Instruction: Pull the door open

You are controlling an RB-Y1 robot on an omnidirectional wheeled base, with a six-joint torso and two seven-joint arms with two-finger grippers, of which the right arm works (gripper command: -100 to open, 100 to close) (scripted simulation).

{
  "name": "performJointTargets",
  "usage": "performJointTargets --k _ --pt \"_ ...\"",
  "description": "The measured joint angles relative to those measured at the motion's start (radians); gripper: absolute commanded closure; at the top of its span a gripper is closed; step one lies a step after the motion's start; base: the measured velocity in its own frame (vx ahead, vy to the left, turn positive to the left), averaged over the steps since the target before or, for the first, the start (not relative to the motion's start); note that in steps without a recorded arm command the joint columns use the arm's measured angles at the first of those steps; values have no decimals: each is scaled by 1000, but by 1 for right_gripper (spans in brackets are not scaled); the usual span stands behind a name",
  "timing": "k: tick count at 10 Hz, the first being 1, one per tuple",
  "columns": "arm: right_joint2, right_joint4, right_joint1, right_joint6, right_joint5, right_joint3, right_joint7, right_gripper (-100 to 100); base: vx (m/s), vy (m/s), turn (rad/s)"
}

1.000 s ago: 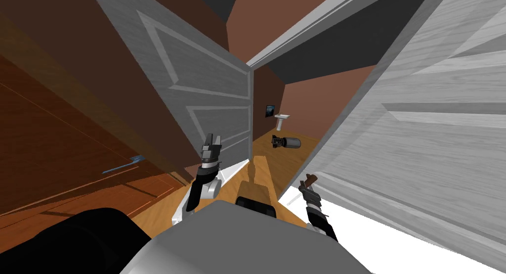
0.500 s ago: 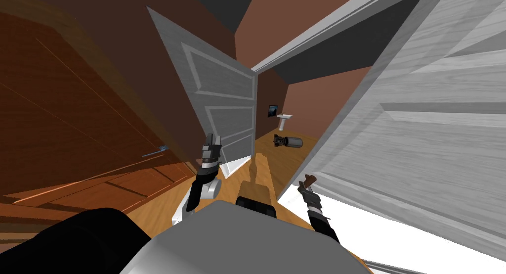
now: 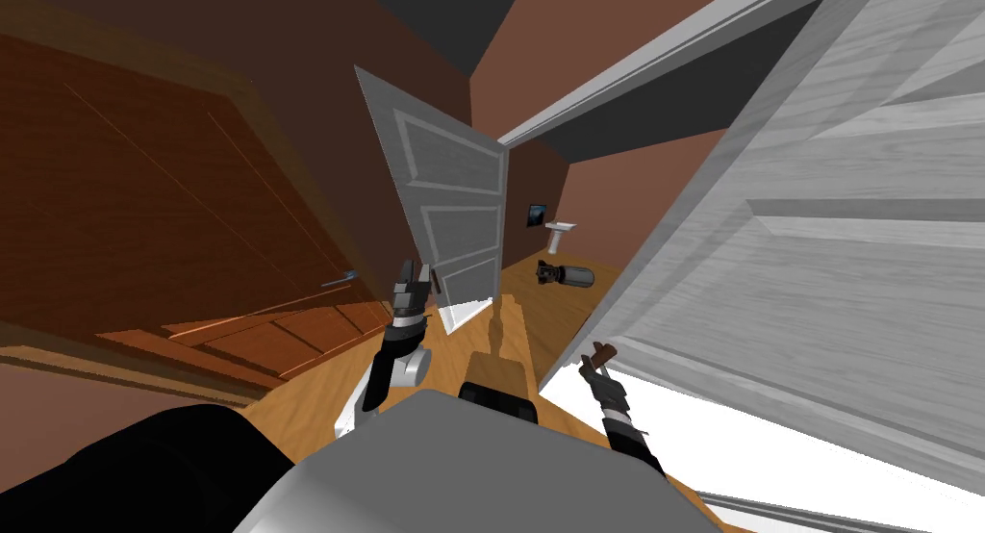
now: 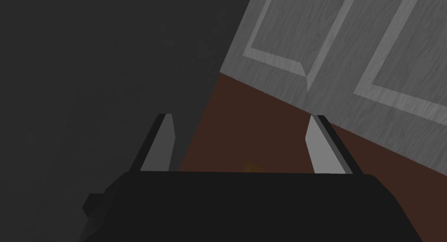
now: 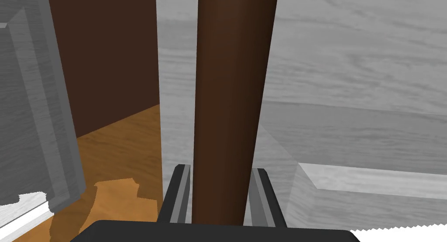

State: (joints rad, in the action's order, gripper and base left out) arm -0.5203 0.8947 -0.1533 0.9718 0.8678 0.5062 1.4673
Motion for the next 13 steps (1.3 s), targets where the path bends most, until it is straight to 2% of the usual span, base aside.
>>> performJointTargets --k 3,5,11,12,13 --pt "-33 12 -27 28 -19 42 37 100 -191 -32 85" --pt "-39 7 -35 39 -27 57 48 100 -204 -56 144" --pt "-94 5 -70 116 -61 119 113 100 -211 -33 103" --pt "-102 3 -74 127 -66 128 122 100 -93 -9 15" --pt "-101 1 -77 127 -67 131 124 100 -169 -34 147"
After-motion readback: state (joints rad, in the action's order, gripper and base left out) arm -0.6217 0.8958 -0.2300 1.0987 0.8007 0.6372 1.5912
